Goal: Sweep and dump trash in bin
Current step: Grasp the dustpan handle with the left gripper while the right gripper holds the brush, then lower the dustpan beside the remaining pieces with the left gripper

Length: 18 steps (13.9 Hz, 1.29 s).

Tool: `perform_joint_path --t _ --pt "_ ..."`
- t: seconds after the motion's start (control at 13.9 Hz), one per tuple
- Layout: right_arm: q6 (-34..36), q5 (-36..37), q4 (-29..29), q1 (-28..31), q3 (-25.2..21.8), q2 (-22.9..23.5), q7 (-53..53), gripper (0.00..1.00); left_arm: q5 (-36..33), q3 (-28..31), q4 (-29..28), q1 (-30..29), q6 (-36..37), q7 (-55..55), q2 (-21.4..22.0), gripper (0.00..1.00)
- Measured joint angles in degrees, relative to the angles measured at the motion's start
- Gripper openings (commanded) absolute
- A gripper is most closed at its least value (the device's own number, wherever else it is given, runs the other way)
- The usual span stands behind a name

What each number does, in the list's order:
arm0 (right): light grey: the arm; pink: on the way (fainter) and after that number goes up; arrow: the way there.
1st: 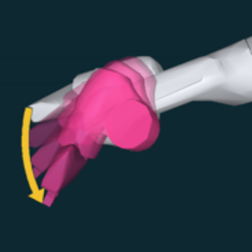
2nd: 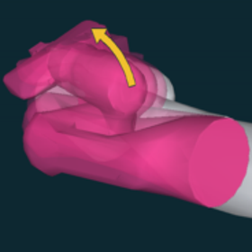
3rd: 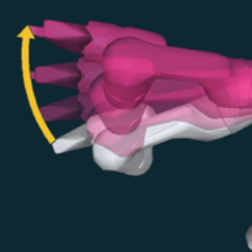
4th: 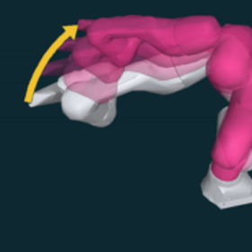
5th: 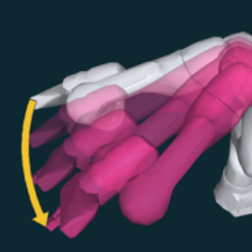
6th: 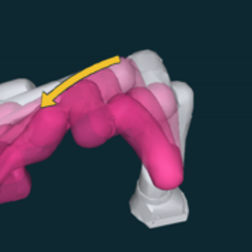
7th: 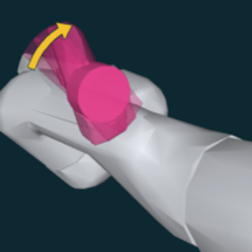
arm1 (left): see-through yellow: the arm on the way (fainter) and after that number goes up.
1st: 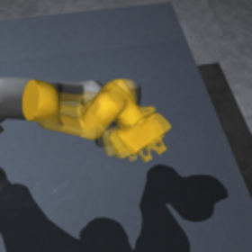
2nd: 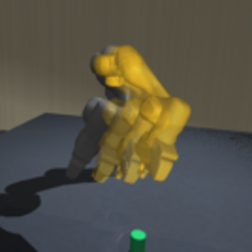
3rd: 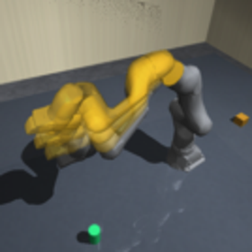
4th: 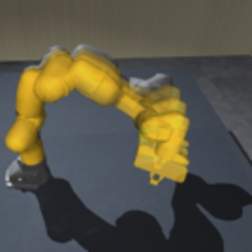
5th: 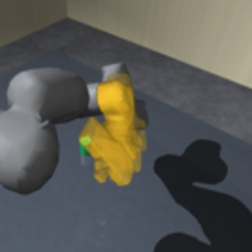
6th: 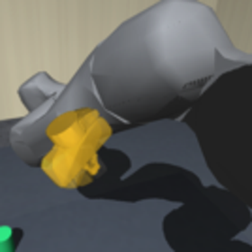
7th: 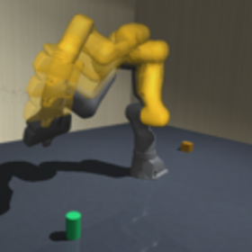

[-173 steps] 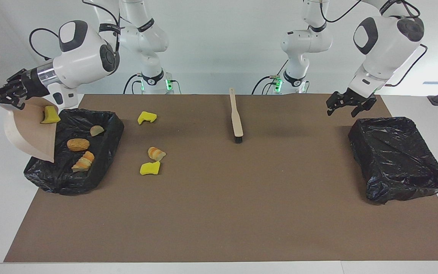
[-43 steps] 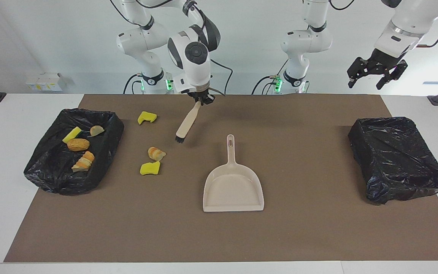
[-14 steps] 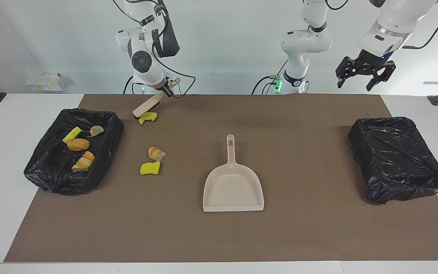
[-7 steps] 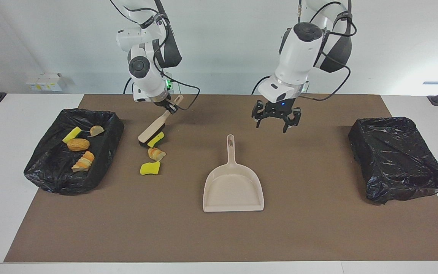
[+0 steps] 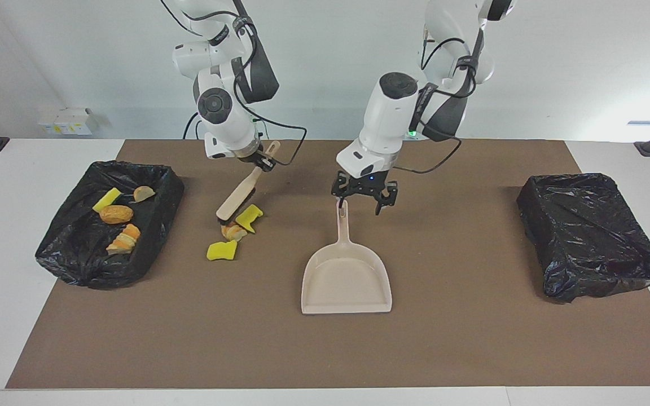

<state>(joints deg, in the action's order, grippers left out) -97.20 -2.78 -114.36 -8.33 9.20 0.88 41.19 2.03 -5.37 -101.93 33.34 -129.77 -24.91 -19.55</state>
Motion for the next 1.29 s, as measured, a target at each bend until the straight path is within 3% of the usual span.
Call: perform_joint_path --t 0.22,0.29,0.36,0.43,0.65,0.72,0.79,1.08,1.29 --pt "-0.66 5.18 0.25 1.4 -0.24 0.89 -9.42 0.0 0.0 -0.02 -2.14 0.71 -1.35 0.0 -0.35 1.0" --pt "-1.23 6.04 0.19 2.71 -0.3 1.09 -12.75 0.0 0.0 -0.03 -2.17 0.87 -1.4 0.0 -0.41 0.85" --pt "-2.28 6.61 -0.09 4.74 -0.41 1.29 -16.86 0.0 0.0 -0.04 -2.2 0.93 -1.36 0.0 -0.41 0.55" --pt "-3.23 6.82 -0.5 6.68 -0.56 1.42 -20.43 0.0 0.0 -0.04 -2.24 0.93 -1.32 0.0 -0.41 0.48" --pt "-5.9 6.99 -3.05 11.18 -0.79 1.47 -26.6 0.0 0.0 -0.06 -2.48 0.95 -0.79 0.0 -0.43 0.44" --pt "-7.69 7.02 -4.66 12.01 -0.79 1.41 -28.04 0.0 0.0 -0.09 -2.59 0.97 -0.45 0.01 -0.43 0.3" --pt "-9.14 7.08 -6.39 12.59 -0.78 1.17 -29.84 0.0 0.0 -0.11 -2.63 1.0 0.09 0.0 -0.43 0.0" --pt "-12.38 7.12 -11.23 13.3 -0.63 -0.71 -34.13 0.0 -0.15 0.2 -2.59 0.95 1.88 0.52 -0.37 0.0" --pt "-15.5 7.12 -13.06 13.15 -0.15 -0.32 -34.17 0.0 -0.74 1.28 -2.22 -0.05 1.94 8.35 0.49 0.0"
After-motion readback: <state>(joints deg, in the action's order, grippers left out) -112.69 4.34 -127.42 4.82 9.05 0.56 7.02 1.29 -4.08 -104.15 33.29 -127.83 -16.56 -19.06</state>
